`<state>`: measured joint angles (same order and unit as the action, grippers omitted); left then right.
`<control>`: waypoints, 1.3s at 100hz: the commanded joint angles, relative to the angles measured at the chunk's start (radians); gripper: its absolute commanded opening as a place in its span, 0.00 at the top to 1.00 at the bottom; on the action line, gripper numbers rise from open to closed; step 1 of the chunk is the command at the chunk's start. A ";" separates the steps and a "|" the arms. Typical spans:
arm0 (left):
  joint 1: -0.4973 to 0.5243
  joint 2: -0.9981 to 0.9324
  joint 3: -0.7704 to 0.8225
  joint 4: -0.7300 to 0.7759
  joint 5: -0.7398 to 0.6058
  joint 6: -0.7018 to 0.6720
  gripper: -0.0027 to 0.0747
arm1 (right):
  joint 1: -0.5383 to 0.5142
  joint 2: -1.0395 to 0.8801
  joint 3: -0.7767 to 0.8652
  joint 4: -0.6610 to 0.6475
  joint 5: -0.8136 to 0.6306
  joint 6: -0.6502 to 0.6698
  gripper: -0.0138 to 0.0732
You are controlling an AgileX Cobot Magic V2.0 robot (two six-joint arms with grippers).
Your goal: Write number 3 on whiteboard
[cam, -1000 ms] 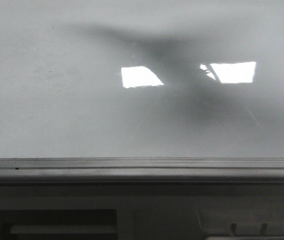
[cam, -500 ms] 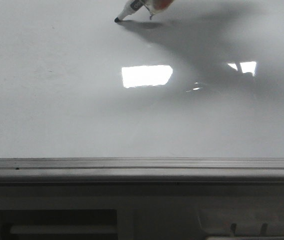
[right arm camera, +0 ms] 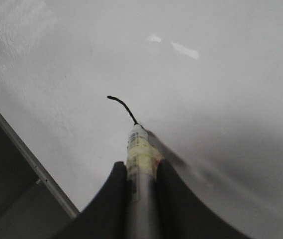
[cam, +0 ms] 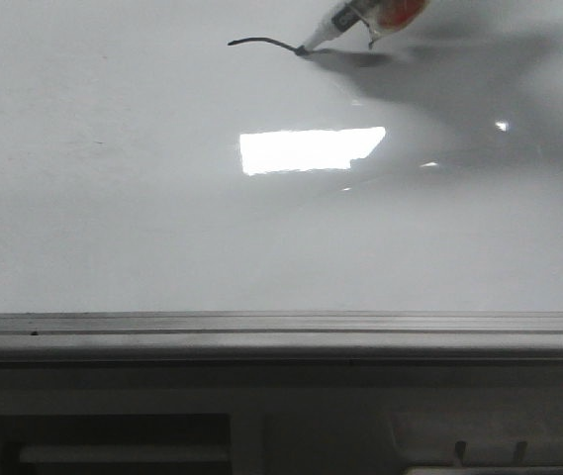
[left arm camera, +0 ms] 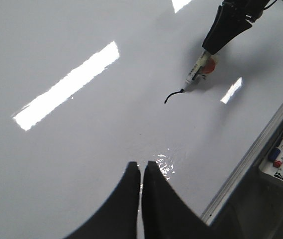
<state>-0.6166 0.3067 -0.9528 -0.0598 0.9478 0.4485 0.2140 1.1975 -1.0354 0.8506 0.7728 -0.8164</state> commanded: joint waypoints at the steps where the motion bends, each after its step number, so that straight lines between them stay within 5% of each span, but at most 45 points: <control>1: 0.001 0.017 -0.016 -0.014 -0.083 -0.014 0.99 | -0.013 -0.021 0.008 -0.076 -0.057 0.005 0.89; 37: 0.001 0.017 -0.012 -0.009 -0.197 -0.014 0.99 | 0.143 0.020 0.074 -0.038 -0.265 0.017 0.89; 86: 0.001 0.017 -0.012 -0.007 -0.199 -0.014 0.99 | 0.037 -0.062 0.074 -0.199 -0.043 0.119 0.89; 130: 0.001 0.017 -0.012 -0.007 -0.195 -0.014 0.99 | 0.296 0.085 0.150 -0.140 -0.295 0.165 0.89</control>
<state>-0.6166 0.3067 -0.9436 -0.0615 0.8363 0.4485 0.4962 1.2435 -0.8732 0.7510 0.6415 -0.6520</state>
